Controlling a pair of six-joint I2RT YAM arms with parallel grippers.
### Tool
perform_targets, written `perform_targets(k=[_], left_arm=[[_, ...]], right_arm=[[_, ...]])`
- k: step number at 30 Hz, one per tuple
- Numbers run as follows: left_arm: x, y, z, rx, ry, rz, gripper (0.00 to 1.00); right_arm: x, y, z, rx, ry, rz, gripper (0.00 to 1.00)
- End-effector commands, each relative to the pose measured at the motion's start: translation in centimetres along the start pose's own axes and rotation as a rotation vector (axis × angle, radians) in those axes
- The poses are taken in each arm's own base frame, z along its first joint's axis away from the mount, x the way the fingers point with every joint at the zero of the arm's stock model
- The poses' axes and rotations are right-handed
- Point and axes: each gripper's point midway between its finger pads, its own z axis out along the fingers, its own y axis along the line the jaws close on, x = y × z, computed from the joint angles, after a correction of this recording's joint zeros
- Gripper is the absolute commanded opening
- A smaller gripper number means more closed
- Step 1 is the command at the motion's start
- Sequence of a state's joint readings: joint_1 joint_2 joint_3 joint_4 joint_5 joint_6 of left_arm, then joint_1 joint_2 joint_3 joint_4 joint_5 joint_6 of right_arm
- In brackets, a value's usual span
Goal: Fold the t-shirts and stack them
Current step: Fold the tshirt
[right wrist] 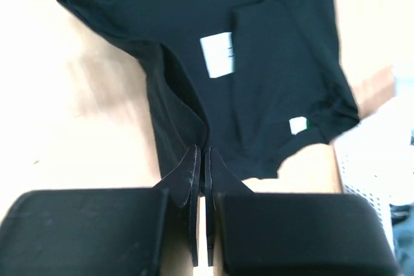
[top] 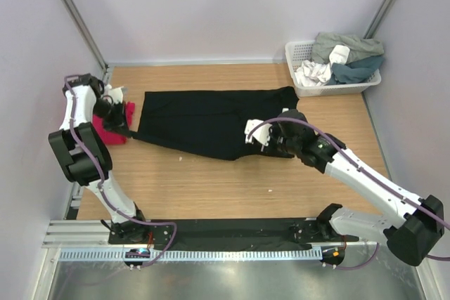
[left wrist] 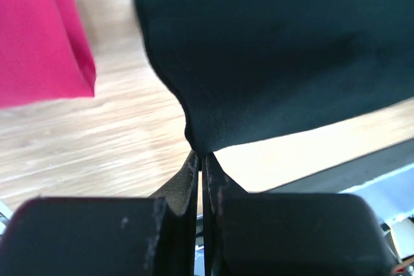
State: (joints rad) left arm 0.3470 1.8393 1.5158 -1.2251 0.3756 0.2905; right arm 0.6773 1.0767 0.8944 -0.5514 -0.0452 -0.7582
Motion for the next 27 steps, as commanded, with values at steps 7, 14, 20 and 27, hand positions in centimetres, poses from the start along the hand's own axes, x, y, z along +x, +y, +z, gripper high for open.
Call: perform_targets(k=[7, 14, 20, 27], left_arm=[[-4.5, -1.7, -0.8, 0.125, 0.010, 0.032, 0.00], [-6.9, -1.3, -0.9, 0.143, -0.004, 0.039, 0.00], [-8.6, -1.6, 0.3, 0.152, 0.014, 0.056, 0.00], [-10.9, -3.0, 2.4, 0.157, 0.016, 0.074, 0.00]], right_arm=[[0.2, -7.1, 0.5, 0.189, 0.047, 0.022, 0.01], [-0.3, -11.4, 1.1, 0.289, 0.053, 0.024, 0.01], [-0.1, -14.2, 2.9, 0.361, 0.055, 0.043, 0.01], [0.2, -18.3, 5.0, 0.434, 0.064, 0.101, 0.01]])
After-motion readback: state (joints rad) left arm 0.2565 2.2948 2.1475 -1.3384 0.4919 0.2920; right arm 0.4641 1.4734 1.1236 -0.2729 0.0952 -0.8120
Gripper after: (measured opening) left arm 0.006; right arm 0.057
